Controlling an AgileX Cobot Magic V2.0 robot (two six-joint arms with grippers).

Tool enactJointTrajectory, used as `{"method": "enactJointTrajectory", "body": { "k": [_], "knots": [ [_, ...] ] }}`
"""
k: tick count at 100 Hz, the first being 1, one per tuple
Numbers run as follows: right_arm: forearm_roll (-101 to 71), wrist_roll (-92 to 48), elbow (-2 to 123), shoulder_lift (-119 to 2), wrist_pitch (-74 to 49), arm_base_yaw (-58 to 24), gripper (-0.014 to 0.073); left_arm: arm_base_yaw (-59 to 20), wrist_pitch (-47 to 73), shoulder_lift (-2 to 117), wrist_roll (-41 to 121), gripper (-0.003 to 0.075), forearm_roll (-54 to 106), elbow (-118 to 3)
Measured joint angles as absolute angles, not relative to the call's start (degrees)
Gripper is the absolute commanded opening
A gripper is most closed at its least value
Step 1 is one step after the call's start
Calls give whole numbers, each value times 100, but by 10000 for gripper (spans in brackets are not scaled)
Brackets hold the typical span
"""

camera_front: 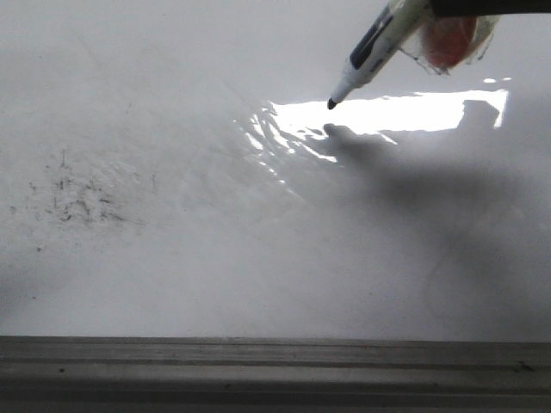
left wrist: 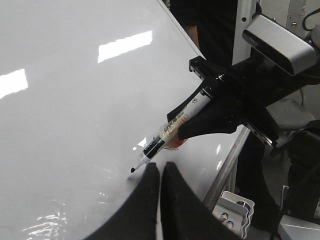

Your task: Write number 8 on whiteboard

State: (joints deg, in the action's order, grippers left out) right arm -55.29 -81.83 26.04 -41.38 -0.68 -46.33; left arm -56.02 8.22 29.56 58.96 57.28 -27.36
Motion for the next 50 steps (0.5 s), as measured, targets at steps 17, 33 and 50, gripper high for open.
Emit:
{"method": "enactJointTrajectory", "body": {
  "k": [17,33,50],
  "knots": [
    [-5529,-8183,2604,-4138,0,-4633,-43,-5602,827,2956,5905,-20,5728,-2736],
    [-5529,-8183,2604,-4138,0,-4633,-43,-5602,827,2956,5905,-20,5728,-2736],
    [-5529,-8183,2604,-4138,214,-4633,-43,-5602,836,2956,5905,-20,5728,-2736]
  ]
}}
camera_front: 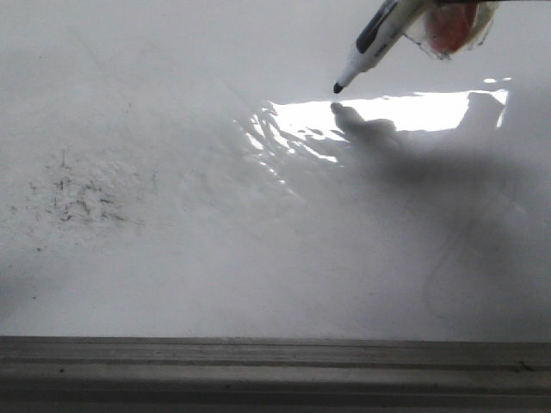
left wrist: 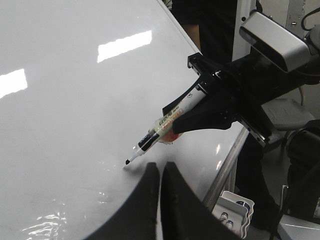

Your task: Write number 8 on whiteboard

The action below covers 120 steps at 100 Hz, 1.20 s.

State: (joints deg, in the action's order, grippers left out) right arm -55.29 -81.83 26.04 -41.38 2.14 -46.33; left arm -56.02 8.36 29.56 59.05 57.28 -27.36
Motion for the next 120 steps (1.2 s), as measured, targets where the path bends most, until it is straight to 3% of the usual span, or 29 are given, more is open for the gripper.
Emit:
{"method": "enactJointTrajectory", "body": {
  "k": [120],
  "knots": [
    [-5710,-8196,2694,-4850,-347,-4633,-43,-5602,850,2956,5905,-20,5813,-2736]
  ]
}}
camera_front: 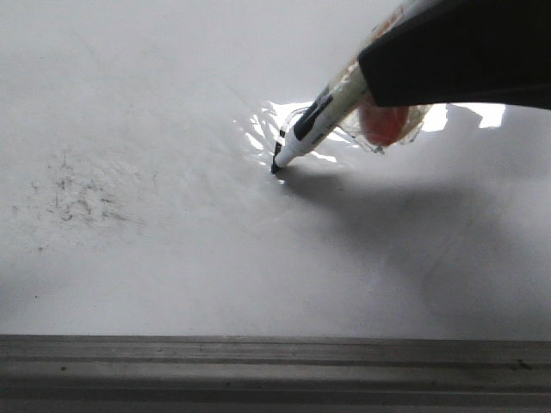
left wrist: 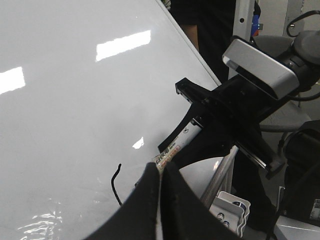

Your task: Write number 8 on whiteboard

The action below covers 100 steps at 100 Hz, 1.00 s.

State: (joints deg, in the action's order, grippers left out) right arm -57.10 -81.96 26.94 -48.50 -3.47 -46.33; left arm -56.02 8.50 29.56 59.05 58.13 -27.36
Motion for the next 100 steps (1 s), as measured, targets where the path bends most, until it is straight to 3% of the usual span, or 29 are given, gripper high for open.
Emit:
{"method": "enactJointTrajectory", "body": {
  "k": [48,100],
  "knots": [
    [-5717,-8186,2694,-4850,-415,-4511,-43,-5602,863,2956,5905,-20,5813,-2736],
    [-5686,-8149,2694,-4320,-1262,-3525,-43,-5602,866,2956,5905,-20,5813,-2736]
  ]
}}
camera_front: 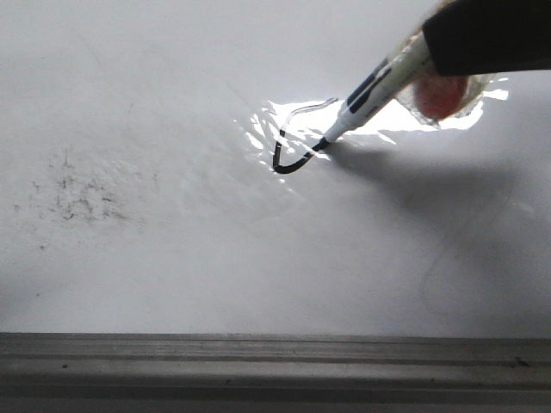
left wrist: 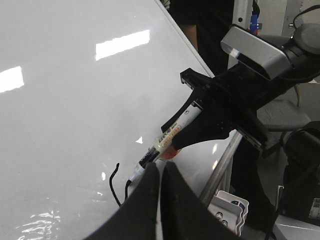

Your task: Write number 8 on whiteboard

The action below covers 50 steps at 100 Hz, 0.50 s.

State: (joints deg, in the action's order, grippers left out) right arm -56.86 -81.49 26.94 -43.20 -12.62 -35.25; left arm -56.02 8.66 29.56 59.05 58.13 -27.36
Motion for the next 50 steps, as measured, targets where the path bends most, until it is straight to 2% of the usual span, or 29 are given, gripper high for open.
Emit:
{"method": "enactJointTrajectory", "body": {
  "k": [23,50],
  "knots": [
    [-5455,-8149,2694,-4119,-1956,-2978,-43,-5602,875,2956,5905,-20,5813,-2736],
    [-5334,-8116,2684,-4131,-2513,-2917,-43,-5602,875,2956,5905,-20,5813,-2736]
  ]
}}
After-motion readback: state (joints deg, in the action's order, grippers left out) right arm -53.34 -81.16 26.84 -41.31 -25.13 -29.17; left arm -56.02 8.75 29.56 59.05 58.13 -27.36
